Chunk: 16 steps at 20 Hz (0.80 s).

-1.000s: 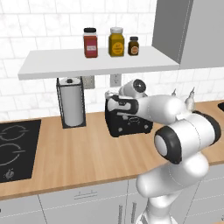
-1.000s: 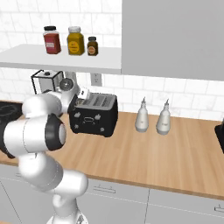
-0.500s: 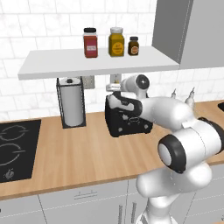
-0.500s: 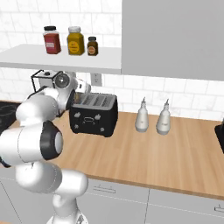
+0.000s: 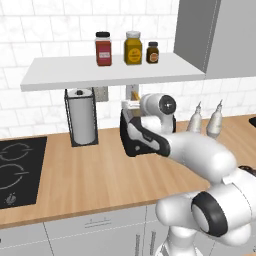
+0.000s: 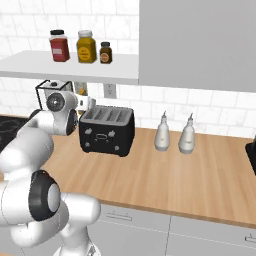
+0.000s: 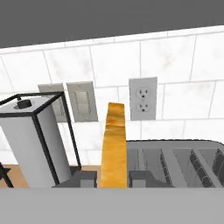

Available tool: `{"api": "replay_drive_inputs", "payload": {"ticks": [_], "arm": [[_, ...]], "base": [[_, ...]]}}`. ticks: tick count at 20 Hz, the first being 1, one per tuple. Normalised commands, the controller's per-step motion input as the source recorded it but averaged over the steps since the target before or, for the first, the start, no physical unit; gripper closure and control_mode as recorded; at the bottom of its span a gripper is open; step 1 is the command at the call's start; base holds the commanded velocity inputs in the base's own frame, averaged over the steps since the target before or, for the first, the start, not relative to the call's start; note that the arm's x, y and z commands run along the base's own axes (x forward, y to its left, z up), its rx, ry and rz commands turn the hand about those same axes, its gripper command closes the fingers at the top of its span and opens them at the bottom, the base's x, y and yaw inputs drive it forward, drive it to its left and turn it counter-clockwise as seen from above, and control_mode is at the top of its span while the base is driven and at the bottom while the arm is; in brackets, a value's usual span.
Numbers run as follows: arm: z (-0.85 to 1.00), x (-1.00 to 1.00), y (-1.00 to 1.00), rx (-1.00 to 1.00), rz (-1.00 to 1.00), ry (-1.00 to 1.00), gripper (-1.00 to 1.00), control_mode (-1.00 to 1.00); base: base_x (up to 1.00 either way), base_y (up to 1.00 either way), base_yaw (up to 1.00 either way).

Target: Start the toaster. Once the lever pops up, take the bread to the plate on the dining counter.

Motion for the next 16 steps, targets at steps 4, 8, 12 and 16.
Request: {"api": "replay_drive_inputs", "payload": {"ticks": [4, 8, 12, 16], "arm": [[0.34, -0.81, 0.0, 0.0, 0.0, 0.03, 1.0, -1.0], [0.64, -0.76, 0.0, 0.0, 0.0, 0.15, 1.0, -1.0], [0.39, -0.98, 0.0, 0.0, 0.0, 0.24, 1.0, -1.0], [0.1, -1.0, 0.0, 0.0, 0.0, 0.12, 1.0, -1.0]], "base": [[0.0, 0.0, 0.0], [0.0, 0.0, 0.0], [0.0, 0.0, 0.0], [0.0, 0.0, 0.0]]}}
